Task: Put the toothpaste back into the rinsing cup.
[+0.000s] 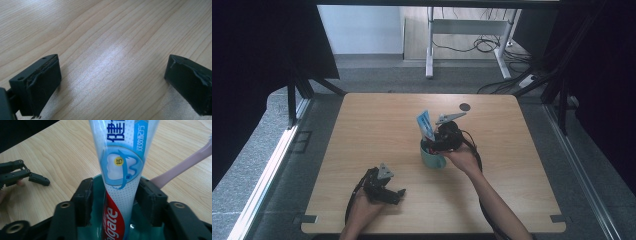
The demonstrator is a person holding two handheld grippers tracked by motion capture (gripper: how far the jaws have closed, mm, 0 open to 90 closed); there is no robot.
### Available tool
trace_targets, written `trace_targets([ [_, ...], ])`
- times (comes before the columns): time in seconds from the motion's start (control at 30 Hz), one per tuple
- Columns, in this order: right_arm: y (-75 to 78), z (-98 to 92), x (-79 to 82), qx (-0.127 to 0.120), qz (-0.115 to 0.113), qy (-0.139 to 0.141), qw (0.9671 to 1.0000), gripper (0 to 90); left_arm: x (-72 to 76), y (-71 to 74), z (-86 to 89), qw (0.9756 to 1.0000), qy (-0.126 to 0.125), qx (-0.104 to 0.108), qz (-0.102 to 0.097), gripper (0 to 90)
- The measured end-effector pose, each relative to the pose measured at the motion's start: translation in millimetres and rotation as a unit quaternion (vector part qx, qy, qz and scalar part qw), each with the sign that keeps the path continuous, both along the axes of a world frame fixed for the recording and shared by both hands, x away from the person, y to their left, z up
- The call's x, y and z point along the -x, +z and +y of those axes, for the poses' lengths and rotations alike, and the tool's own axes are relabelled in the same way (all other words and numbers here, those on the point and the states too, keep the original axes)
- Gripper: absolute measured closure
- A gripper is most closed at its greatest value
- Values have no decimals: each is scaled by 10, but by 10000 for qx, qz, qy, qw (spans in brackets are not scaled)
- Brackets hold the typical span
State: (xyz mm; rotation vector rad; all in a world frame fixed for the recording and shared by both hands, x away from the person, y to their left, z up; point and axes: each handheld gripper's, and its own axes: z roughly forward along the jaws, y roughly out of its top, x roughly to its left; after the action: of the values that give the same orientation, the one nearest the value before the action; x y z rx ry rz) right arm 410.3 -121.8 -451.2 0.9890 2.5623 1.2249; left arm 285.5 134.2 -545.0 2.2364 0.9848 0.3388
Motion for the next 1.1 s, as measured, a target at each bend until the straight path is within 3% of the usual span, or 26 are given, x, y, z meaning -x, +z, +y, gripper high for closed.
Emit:
trace_targets([
  [0.53,130,-94,87,-94,-145,126,9998,315,0,0,1,10000,-1,-5,0,6],
  [0.83,161,-206,156,-117,-154,-16,9998,173,-1,1,1,10000,-4,-9,-3,6],
  [1.1,191,-307,257,-24,-273,-16,9996,134,-1,1,2,10000,-6,-13,-5,7],
])
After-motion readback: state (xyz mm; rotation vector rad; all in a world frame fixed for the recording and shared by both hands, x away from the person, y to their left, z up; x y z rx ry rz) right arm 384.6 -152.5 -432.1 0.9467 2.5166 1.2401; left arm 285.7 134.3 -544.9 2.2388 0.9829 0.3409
